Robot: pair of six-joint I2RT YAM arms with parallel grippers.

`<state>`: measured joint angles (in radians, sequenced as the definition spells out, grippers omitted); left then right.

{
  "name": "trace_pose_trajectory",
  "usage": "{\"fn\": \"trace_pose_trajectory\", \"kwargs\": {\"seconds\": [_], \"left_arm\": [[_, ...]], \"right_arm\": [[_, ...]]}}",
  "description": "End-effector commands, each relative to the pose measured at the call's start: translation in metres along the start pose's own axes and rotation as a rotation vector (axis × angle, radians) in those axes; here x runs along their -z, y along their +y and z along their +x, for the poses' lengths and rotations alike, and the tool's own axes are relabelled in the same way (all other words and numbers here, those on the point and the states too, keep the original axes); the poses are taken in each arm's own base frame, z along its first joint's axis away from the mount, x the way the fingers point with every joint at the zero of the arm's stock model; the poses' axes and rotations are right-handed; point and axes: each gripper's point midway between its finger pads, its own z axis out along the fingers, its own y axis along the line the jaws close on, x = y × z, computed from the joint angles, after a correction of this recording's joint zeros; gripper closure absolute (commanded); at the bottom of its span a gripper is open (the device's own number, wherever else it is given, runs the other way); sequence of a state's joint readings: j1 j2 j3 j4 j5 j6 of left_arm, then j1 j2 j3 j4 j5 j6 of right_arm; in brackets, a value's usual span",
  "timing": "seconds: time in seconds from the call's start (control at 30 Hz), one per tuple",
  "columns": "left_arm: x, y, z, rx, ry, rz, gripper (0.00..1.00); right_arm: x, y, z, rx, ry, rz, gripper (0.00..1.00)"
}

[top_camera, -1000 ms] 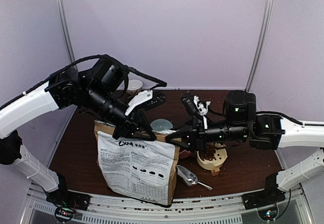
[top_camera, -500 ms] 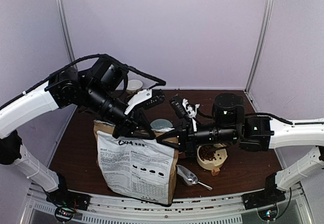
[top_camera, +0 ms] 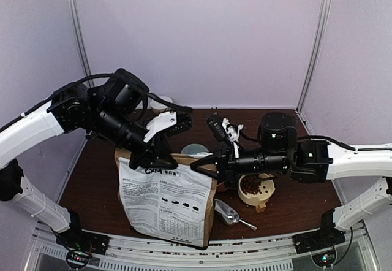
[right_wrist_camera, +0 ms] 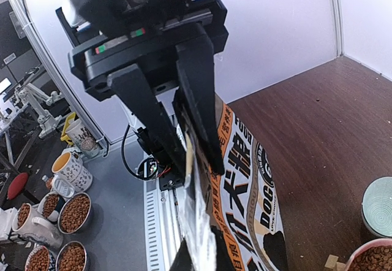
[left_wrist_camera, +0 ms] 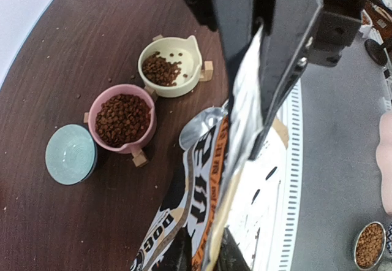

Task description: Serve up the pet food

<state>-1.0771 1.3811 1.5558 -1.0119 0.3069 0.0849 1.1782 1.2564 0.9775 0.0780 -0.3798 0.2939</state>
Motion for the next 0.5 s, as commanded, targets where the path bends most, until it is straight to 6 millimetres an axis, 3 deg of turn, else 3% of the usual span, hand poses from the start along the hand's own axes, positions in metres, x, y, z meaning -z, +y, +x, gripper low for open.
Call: {"fn": "trace_pose_trajectory", "kwargs": {"seconds": [0.0, 0.03, 0.17, 0.2, 0.23, 0.3, 0.37, 0.47], "left_arm": [[0.021, 0.02, 0.023, 0.026, 0.079, -0.118, 0.89], [0.022, 0.022, 0.025, 0.027, 0.081, -0.128, 0.99], [0.03, 0.028, 0.028, 0.04, 0.071, -0.138, 1.0], [0.032, 0.031, 0.029, 0.046, 0.069, -0.151, 0.98], [0.035, 0.034, 0.031, 0.052, 0.067, -0.163, 0.83], [0.04, 0.039, 0.034, 0.064, 0.065, -0.181, 0.79], [0.044, 0.042, 0.036, 0.072, 0.061, -0.192, 1.0], [0.048, 0.048, 0.041, 0.082, 0.065, -0.209, 1.0]], "right_arm": [[0.005, 0.007, -0.026, 0.026, -0.063, -0.016, 1.0], [0.004, 0.007, -0.026, 0.028, -0.063, -0.016, 1.0], [0.008, 0.005, -0.025, 0.032, -0.058, -0.003, 1.0], [0.009, 0.005, -0.023, 0.033, -0.055, 0.0, 1.0], [0.01, 0.004, -0.022, 0.034, -0.053, 0.006, 1.0], [0.012, 0.003, -0.021, 0.035, -0.053, 0.012, 1.0], [0.014, 0.002, -0.021, 0.036, -0.054, 0.018, 1.0], [0.015, 0.002, -0.02, 0.037, -0.053, 0.022, 1.0]]}}
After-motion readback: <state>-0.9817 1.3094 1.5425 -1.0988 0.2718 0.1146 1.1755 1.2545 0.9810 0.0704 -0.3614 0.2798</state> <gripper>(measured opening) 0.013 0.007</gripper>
